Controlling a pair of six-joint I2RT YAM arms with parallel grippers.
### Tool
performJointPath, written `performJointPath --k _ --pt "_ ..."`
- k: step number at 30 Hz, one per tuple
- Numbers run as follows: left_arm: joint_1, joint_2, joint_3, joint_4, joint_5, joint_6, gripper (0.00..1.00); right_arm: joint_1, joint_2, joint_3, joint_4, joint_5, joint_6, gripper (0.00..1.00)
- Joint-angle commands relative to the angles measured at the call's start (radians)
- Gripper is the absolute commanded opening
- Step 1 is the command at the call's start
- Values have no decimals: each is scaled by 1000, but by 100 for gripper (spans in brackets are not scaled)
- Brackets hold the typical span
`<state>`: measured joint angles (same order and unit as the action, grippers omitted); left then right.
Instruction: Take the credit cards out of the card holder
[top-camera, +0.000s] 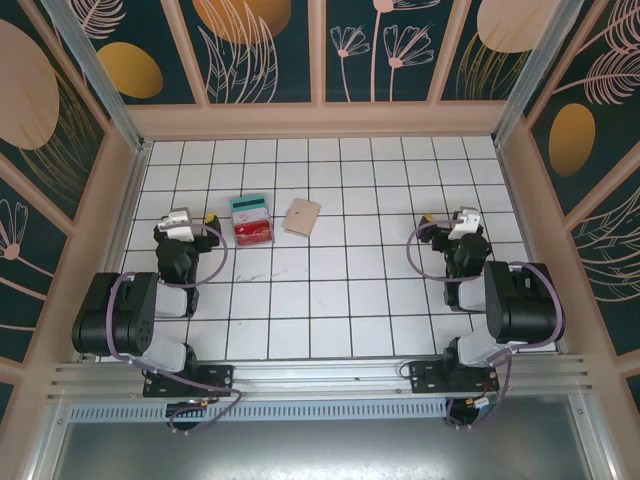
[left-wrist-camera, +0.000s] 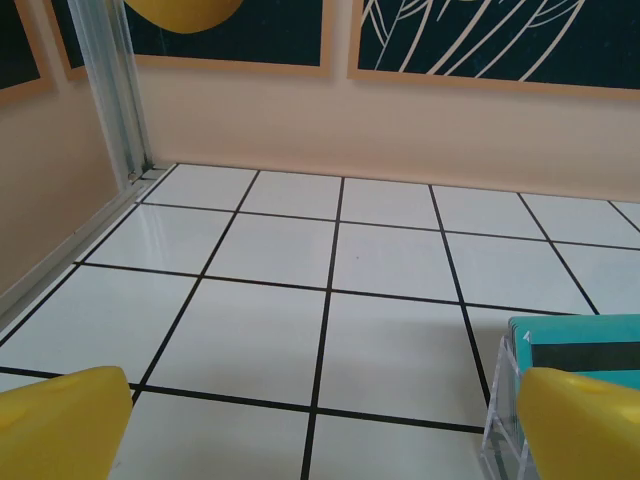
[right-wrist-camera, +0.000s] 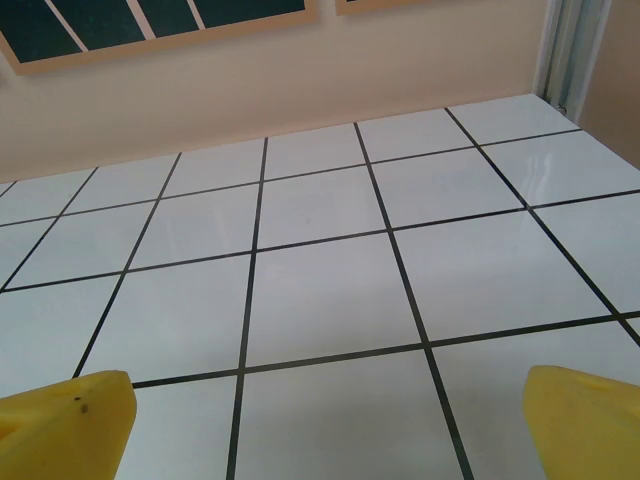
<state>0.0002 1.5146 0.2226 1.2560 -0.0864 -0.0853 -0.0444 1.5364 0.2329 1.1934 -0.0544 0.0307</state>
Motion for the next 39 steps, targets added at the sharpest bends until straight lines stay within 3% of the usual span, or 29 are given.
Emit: performJointPath --k 1,31,35,39 --pt "7 4 15 11 12 10 99 -6 2 12 32 -22 -17 99" --pt "7 -5 22 -7 -2 5 99 -8 2 12 32 -22 -16 99" --pt "7 -133 152 -327 -125 -37 99 3 -52 11 -3 37 -5 99" --pt "7 -250 297 -609 -221 -86 99 6 -208 91 -283 121 52 99"
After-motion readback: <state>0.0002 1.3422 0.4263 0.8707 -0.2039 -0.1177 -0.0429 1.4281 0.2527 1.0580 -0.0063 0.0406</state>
